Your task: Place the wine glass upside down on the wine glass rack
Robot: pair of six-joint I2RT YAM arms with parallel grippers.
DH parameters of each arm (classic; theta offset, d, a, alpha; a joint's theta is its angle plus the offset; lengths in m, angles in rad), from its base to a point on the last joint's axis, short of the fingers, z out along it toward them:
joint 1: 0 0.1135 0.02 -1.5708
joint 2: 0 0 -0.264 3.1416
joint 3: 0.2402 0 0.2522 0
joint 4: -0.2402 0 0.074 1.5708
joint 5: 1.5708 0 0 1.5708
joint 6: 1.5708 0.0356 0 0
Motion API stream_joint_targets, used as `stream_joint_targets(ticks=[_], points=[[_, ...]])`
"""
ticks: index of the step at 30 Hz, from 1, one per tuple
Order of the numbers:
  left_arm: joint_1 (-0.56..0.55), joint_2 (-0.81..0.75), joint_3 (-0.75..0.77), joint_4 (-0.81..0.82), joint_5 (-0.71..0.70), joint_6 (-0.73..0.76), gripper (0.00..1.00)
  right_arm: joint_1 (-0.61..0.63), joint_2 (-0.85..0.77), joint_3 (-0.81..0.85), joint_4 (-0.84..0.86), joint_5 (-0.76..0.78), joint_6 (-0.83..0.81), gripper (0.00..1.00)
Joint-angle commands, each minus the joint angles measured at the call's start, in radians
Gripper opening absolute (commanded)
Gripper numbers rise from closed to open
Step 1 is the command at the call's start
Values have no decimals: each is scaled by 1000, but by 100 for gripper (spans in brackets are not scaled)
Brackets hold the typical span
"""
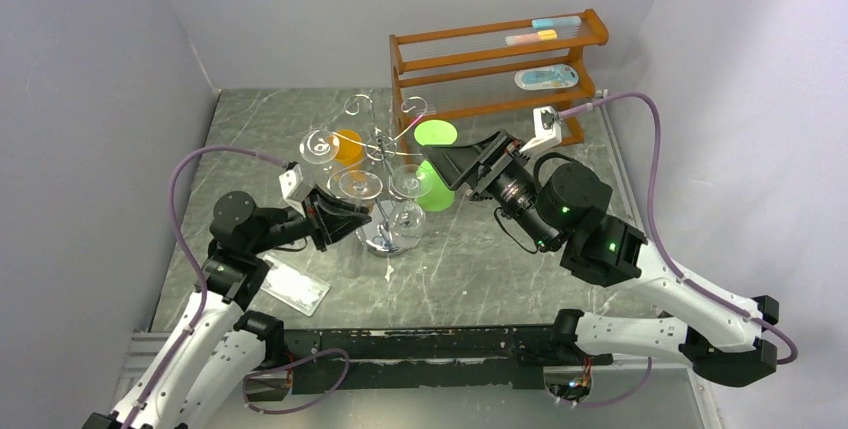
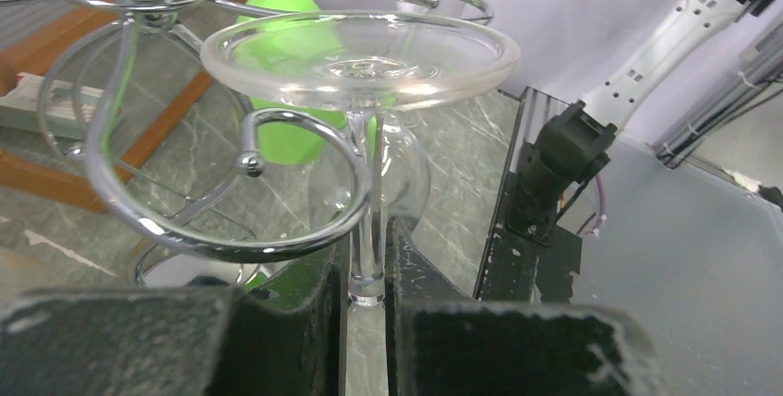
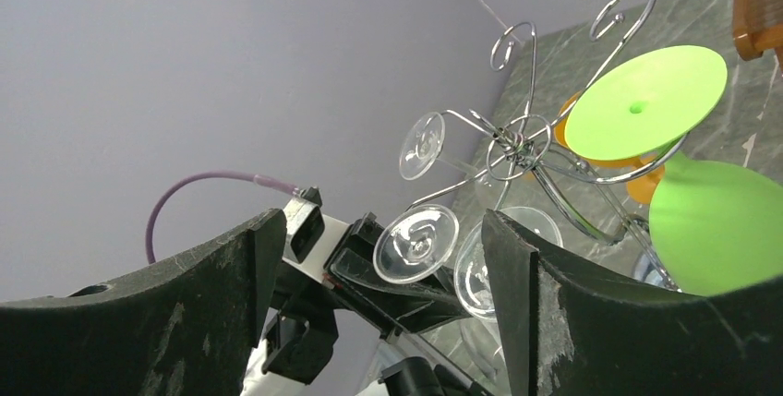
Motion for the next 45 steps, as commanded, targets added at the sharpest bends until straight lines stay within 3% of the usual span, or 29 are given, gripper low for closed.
stream_joint_targets(ticks=[1,15,33,45], points=[[1,-29,12,17,-85,19,5,3,-14,-13,14,48,-5,81],[1,44,28,16,-102,14,5,3,-30,-48,41,44,6,79],[1,-113,-71,99,-293,-47,5,3,-38,-61,56,48,2,79],[1,-106,-123,242,-345,-103,5,3,-52,-74,67,47,1,78]])
